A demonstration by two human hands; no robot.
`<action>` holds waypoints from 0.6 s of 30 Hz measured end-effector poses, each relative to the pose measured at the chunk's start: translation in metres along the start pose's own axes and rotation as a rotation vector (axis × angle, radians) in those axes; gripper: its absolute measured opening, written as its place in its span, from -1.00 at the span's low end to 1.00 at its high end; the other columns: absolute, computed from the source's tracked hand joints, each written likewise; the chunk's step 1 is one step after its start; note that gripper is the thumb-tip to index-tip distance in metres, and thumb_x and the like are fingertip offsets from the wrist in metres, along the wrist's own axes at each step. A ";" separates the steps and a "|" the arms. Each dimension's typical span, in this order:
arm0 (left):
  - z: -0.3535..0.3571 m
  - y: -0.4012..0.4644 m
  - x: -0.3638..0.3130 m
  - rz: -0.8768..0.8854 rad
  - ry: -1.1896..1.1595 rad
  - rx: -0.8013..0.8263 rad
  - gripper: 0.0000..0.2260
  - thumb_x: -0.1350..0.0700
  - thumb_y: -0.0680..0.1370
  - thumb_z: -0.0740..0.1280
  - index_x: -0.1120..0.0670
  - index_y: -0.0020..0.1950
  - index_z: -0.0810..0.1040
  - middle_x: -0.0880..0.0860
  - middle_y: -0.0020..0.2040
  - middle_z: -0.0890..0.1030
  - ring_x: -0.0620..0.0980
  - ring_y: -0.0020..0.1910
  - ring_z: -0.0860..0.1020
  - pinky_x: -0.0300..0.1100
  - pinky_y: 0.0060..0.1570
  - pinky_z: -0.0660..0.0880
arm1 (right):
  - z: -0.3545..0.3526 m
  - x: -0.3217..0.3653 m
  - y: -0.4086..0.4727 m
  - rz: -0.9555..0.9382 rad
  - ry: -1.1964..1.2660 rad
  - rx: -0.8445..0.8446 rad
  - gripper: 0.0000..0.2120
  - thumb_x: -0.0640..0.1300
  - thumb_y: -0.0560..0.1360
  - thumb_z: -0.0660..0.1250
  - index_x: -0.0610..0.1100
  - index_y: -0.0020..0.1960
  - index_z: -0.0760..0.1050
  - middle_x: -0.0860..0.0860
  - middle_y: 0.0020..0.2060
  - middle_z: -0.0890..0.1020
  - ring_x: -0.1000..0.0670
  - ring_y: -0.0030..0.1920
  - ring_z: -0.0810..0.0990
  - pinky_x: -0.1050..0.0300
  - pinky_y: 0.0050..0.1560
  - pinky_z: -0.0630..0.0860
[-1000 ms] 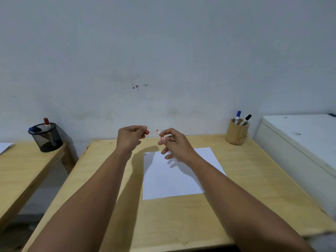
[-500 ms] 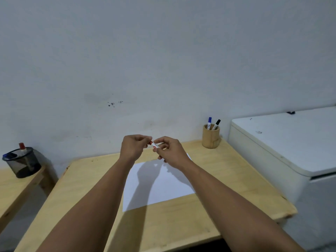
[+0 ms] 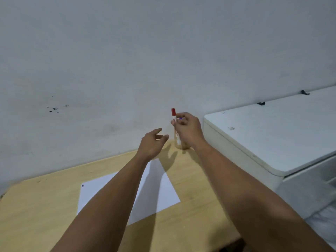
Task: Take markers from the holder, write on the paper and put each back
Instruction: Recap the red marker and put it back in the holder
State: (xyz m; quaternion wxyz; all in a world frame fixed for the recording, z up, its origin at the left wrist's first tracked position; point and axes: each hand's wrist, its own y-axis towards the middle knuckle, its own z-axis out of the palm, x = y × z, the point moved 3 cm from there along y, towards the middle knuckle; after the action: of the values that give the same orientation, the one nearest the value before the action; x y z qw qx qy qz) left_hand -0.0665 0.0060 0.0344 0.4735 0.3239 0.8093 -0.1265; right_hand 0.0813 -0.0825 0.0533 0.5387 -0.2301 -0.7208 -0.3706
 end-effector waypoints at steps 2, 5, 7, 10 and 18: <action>0.019 0.018 -0.004 0.017 0.044 -0.007 -0.33 -0.13 0.53 0.48 0.02 0.59 0.36 0.07 0.36 0.60 0.05 0.28 0.59 -0.06 0.24 0.52 | -0.014 0.008 0.027 -0.059 0.008 -0.083 -0.83 -0.16 0.61 0.52 0.08 0.03 0.59 0.02 -0.14 0.78 -0.05 -0.14 0.77 0.12 -0.07 0.69; 0.045 0.042 0.000 -0.004 0.055 0.000 -0.15 -0.11 0.44 0.57 0.01 0.64 0.26 0.11 0.44 0.53 0.08 0.34 0.55 -0.02 0.26 0.52 | -0.025 0.012 0.056 -0.133 -0.051 -0.153 -0.83 -0.21 0.60 0.52 0.00 0.06 0.58 0.11 -0.13 0.70 0.08 -0.13 0.73 0.44 -0.20 0.54; 0.059 0.054 0.005 -0.031 0.045 0.011 -0.10 -0.09 0.41 0.60 0.02 0.65 0.24 0.11 0.46 0.51 0.07 0.38 0.52 -0.03 0.26 0.52 | -0.025 0.005 0.069 -0.127 -0.086 -0.146 -0.83 -0.21 0.59 0.53 -0.04 0.08 0.57 0.13 -0.14 0.69 0.12 -0.16 0.72 0.46 -0.23 0.52; 0.076 0.067 0.013 -0.038 0.000 0.011 -0.09 -0.08 0.38 0.63 0.03 0.63 0.28 0.09 0.44 0.52 0.06 0.38 0.52 -0.01 0.28 0.53 | -0.018 -0.012 0.079 -0.085 -0.175 -0.132 -0.81 -0.18 0.57 0.56 -0.01 0.07 0.58 0.17 -0.15 0.70 0.11 -0.16 0.74 0.22 -0.09 0.64; 0.095 0.074 0.023 -0.003 -0.115 -0.043 -0.37 -0.11 0.38 0.59 -0.11 0.42 0.49 -0.14 0.11 0.66 -0.15 0.05 0.66 -0.05 0.05 0.67 | -0.017 -0.040 0.067 -0.060 -0.517 -0.291 -0.52 0.06 0.56 0.51 -0.01 0.45 0.58 -0.05 0.30 0.61 -0.16 0.31 0.59 -0.20 0.34 0.52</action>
State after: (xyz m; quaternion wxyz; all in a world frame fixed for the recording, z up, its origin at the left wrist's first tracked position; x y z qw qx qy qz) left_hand 0.0385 0.0228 -0.0266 0.5259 0.3047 0.7837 -0.1282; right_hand 0.1527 -0.0516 0.0373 0.2871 -0.3702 -0.7800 -0.4149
